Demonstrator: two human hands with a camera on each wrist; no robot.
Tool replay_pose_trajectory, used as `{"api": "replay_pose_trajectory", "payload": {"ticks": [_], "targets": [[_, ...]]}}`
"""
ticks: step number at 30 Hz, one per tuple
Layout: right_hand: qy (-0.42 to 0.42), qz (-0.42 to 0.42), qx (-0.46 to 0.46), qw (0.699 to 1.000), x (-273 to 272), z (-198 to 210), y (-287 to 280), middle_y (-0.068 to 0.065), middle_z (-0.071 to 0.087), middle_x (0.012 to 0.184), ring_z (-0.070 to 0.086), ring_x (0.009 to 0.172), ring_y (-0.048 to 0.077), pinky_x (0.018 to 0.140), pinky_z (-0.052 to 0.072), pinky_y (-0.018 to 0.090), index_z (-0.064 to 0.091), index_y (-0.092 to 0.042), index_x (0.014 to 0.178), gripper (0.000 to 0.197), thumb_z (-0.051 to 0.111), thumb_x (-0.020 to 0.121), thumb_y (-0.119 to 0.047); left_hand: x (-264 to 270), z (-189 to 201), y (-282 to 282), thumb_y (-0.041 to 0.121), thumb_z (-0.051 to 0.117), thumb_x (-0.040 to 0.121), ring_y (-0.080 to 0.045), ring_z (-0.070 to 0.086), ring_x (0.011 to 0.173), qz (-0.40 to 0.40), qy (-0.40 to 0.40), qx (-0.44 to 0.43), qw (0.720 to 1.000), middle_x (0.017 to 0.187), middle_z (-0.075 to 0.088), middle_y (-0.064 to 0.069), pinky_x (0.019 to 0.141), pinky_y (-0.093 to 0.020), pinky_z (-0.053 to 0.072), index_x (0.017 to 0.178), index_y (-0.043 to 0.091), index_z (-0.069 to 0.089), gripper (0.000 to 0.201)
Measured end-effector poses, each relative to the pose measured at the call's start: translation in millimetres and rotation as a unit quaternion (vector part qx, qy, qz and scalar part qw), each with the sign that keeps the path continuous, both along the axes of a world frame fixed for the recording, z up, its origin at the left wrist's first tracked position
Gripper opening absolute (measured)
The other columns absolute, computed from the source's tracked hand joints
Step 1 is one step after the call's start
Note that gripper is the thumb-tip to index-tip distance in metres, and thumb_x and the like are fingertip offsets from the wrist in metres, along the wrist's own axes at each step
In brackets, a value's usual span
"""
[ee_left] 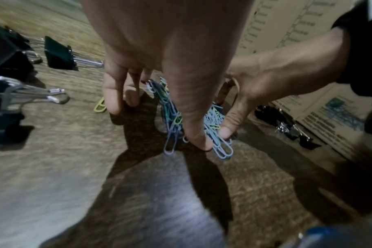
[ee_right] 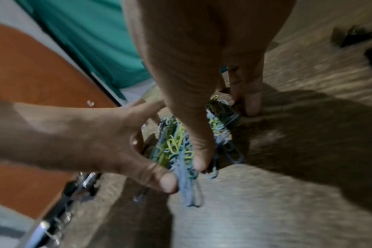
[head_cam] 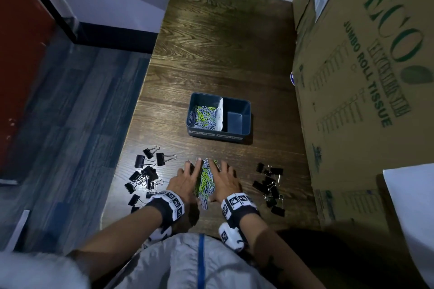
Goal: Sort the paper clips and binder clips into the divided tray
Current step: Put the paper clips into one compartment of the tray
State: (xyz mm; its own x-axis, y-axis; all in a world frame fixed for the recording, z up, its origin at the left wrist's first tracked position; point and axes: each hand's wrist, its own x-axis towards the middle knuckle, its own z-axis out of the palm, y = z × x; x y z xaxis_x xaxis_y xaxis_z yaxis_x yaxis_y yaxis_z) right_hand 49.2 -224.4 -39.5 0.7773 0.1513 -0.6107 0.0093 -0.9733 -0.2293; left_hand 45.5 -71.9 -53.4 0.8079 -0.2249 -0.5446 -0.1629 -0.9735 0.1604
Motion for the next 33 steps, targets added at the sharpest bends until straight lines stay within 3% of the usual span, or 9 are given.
{"api": "replay_pose_trajectory", "payload": {"ticks": [5, 9, 14, 19, 22, 25, 27, 29, 33], "targets": [[-0.052, -0.033, 0.048, 0.997, -1.0, -5.3, 3.8, 0.010, 0.031, 0.139, 0.046, 0.122, 0.037, 0.098, 0.048, 0.049, 0.039, -0.027, 0.145, 0.085, 0.081, 0.076, -0.004, 15.0, 5.1, 2.5, 0.023, 0.079, 0.075, -0.034, 0.056, 0.101, -0.013, 0.011, -0.036, 0.999, 0.130, 0.028, -0.015, 0.074, -0.042, 0.054, 0.144, 0.017, 0.020, 0.091], [-0.058, -0.056, 0.089, 0.993, 7.7, -6.1, -6.6, 0.004, 0.042, 0.124, 0.058, 0.110, 0.031, 0.092, 0.053, 0.045, 0.056, -0.032, 0.133, 0.069, 0.073, 0.078, 0.007, 21.1, 9.8, 10.6, 0.004, 0.065, 0.083, -0.036, 0.062, 0.094, -0.015, -0.007, -0.065, 0.998, 0.126, 0.042, -0.016, 0.075, -0.041, 0.051, 0.137, 0.014, 0.037, 0.062], [-0.044, -0.101, 0.074, 0.991, 20.3, 0.8, -16.3, 0.010, 0.058, 0.132, 0.064, 0.112, 0.032, 0.091, 0.057, 0.043, 0.072, -0.026, 0.112, 0.053, 0.064, 0.079, 0.015, 22.0, 6.6, 21.1, 0.002, 0.056, 0.086, -0.029, 0.063, 0.081, 0.000, -0.036, -0.109, 0.993, 0.100, 0.060, -0.010, 0.071, -0.037, 0.053, 0.116, 0.016, 0.057, 0.033], [-0.044, -0.115, 0.082, 0.989, 18.9, 15.0, -25.3, 0.008, 0.074, 0.110, 0.071, 0.095, 0.027, 0.084, 0.059, 0.039, 0.076, -0.023, 0.107, 0.043, 0.066, 0.082, 0.011, 26.1, 10.9, 30.5, 0.006, 0.062, 0.087, -0.021, 0.061, 0.074, 0.005, -0.048, -0.166, 0.985, 0.088, 0.063, -0.003, 0.068, -0.032, 0.052, 0.100, 0.017, 0.064, 0.017], [-0.031, -0.102, 0.084, 0.991, 16.1, 30.9, -30.5, 0.009, 0.069, 0.093, 0.066, 0.082, 0.025, 0.074, 0.055, 0.035, 0.074, -0.014, 0.081, 0.024, 0.069, 0.082, 0.009, 32.4, 25.5, 35.4, 0.010, 0.064, 0.087, -0.022, 0.060, 0.075, 0.008, -0.082, -0.219, 0.972, 0.086, 0.062, -0.002, 0.069, -0.036, 0.051, 0.097, 0.016, 0.065, 0.012], [-0.026, -0.112, 0.076, 0.990, 16.7, 30.9, -34.8, 0.001, 0.062, 0.078, 0.064, 0.077, 0.022, 0.068, 0.049, 0.031, 0.050, -0.026, 0.053, 0.049, 0.074, 0.077, 0.008, 44.7, 49.7, 36.7, 0.009, 0.066, 0.088, -0.009, 0.058, 0.070, 0.012, -0.126, -0.286, 0.950, 0.083, 0.061, 0.004, 0.064, -0.019, 0.047, 0.091, 0.014, 0.065, 0.006], [-0.033, -0.115, 0.076, 0.990, 19.8, 25.9, -36.1, -0.001, 0.067, 0.075, 0.067, 0.075, 0.021, 0.070, 0.057, 0.035, 0.057, -0.020, 0.054, 0.038, 0.075, 0.073, 0.008, 58.5, 68.8, 35.2, 0.007, 0.066, 0.089, 0.003, 0.056, 0.070, 0.015, -0.163, -0.315, 0.935, 0.084, 0.062, 0.006, 0.062, -0.011, 0.047, 0.090, 0.012, 0.066, 0.006], [-0.036, -0.116, 0.087, 0.989, 25.4, 23.4, -38.0, 0.001, 0.072, 0.078, 0.069, 0.076, 0.021, 0.074, 0.061, 0.042, 0.070, -0.013, 0.069, 0.019, 0.074, 0.070, 0.006, 78.0, 87.2, 31.6, 0.007, 0.066, 0.088, 0.004, 0.056, 0.070, 0.024, -0.189, -0.336, 0.922, 0.083, 0.062, 0.007, 0.062, -0.010, 0.047, 0.090, 0.012, 0.067, 0.006], [-0.042, -0.102, 0.120, 0.987, 36.7, 59.8, -28.7, 0.004, 0.074, 0.089, 0.069, 0.083, 0.016, 0.080, 0.060, 0.038, 0.076, -0.011, 0.079, 0.016, 0.079, 0.076, 0.005, 124.1, 116.7, 17.7, 0.010, 0.070, 0.087, -0.012, 0.059, 0.069, 0.051, -0.237, -0.347, 0.906, 0.080, 0.063, 0.001, 0.063, -0.029, 0.054, 0.091, 0.013, 0.066, 0.007]]}}
